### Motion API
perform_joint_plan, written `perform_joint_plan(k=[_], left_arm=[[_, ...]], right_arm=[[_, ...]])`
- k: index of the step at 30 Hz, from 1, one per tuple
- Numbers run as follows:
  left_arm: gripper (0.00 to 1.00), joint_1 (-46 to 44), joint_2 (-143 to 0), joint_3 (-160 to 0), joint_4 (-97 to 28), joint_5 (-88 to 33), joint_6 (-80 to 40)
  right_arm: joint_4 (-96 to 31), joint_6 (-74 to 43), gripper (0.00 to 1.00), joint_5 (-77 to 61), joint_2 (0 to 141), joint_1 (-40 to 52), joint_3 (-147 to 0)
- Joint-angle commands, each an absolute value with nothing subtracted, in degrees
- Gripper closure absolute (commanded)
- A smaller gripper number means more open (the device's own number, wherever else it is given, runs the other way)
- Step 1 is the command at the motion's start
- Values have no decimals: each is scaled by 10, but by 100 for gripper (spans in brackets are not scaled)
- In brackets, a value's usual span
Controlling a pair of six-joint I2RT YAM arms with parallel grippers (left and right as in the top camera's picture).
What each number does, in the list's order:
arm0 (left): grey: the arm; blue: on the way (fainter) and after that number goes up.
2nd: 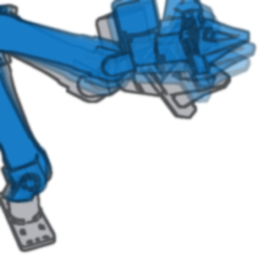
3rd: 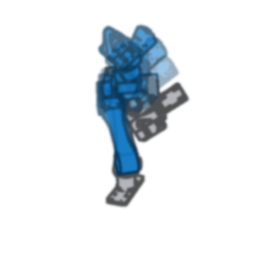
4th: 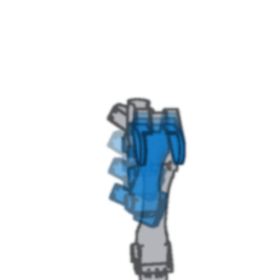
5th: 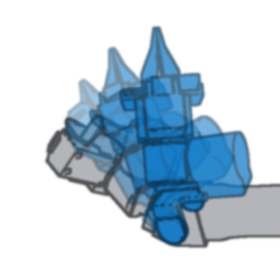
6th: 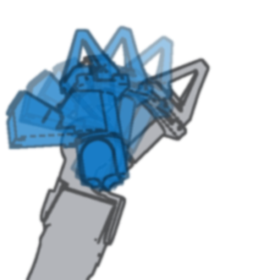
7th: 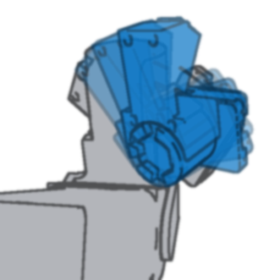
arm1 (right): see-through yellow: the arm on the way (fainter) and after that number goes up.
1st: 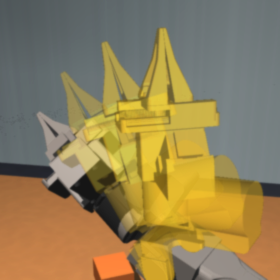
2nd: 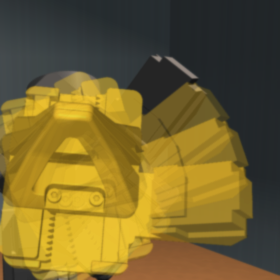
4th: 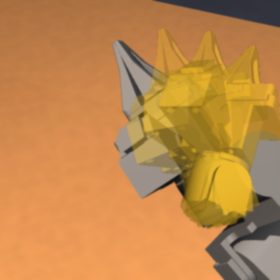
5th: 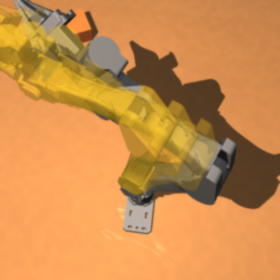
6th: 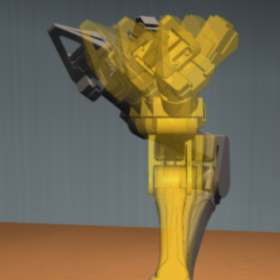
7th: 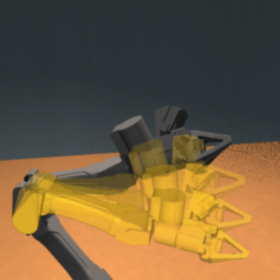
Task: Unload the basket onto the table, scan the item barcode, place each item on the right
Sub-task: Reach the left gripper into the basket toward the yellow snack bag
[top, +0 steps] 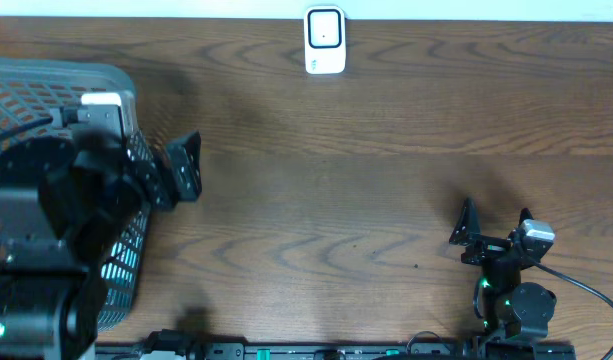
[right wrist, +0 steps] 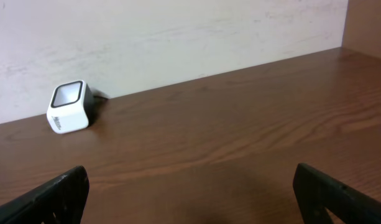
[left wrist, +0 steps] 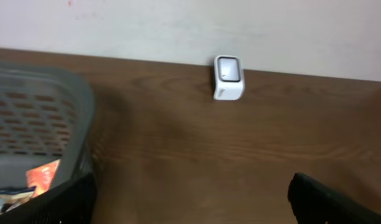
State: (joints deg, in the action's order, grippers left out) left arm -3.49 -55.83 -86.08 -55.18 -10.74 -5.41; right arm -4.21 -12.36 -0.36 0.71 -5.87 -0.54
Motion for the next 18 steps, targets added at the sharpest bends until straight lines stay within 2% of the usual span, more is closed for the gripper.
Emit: perform_joint_plan(k=[1, 4, 7, 16, 18], left_arm=[[2, -25, -576, -870, -548, 32, -147], [2, 3, -585, -872, -559, 166, -273], [2, 53, -595, -871, -578, 237, -369], [2, 250, -656, -842, -703, 253, -811], [2, 269, -676, -821, -705, 237, -858]], right_arm=[[-43, -115, 1, 1, 4, -67, -3], [-43, -115, 1, 1, 4, -67, -3], [-43, -115, 1, 1, 4, -67, -3], [-43, -115, 1, 1, 4, -67, -3], [-43, -115, 1, 1, 4, -67, -3]])
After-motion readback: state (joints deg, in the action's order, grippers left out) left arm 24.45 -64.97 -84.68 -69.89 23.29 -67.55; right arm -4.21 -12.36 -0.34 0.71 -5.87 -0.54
